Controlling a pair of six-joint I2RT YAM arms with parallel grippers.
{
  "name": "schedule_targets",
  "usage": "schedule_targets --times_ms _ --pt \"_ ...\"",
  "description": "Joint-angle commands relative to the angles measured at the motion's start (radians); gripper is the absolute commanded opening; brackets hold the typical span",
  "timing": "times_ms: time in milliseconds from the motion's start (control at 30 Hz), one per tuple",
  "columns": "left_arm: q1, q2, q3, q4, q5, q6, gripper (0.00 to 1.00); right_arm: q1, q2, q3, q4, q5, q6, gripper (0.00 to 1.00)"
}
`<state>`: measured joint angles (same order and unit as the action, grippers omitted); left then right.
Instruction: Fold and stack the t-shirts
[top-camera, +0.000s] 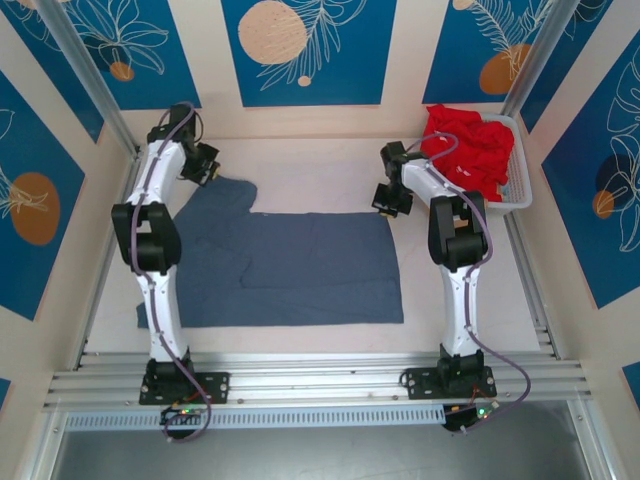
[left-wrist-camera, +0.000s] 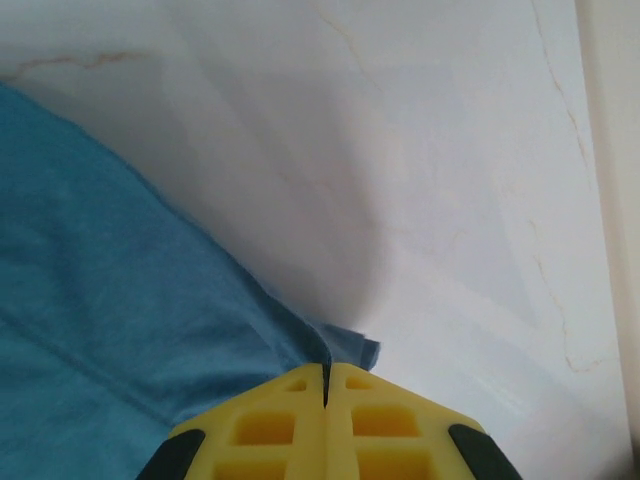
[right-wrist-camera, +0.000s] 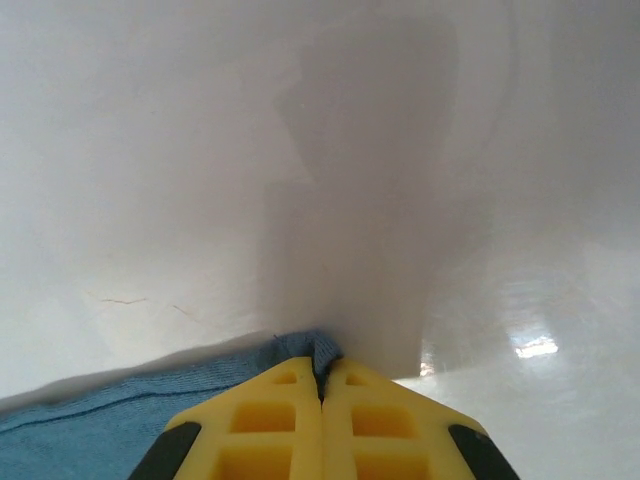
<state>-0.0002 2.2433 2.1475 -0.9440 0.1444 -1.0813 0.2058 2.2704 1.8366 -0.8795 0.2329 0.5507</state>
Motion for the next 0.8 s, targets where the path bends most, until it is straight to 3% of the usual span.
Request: schedule_targets --times_ms 0,233,367,767 --pt "0.011 -0.117 -0.097 -0.050 -0.056 0.072 0.00 0.021 -0.075 -0.036 0.015 0.034 -0.048 0.00" --pt "0.020 -0.391 -0.453 -0.039 -0.074 0.091 0.00 0.071 -0.194 -0.127 0.045 0.087 -0.064 0.00" --pt "0.036 -0.569 -0.642 -0.056 -0.098 0.086 0.00 0.086 -0.303 -0.267 0.109 0.092 -0.048 0.00" --pt "0.146 -0.980 -0.931 -0.190 -0.128 0.107 0.00 0.095 -0.560 -0.592 0.171 0.090 -0.037 0.00"
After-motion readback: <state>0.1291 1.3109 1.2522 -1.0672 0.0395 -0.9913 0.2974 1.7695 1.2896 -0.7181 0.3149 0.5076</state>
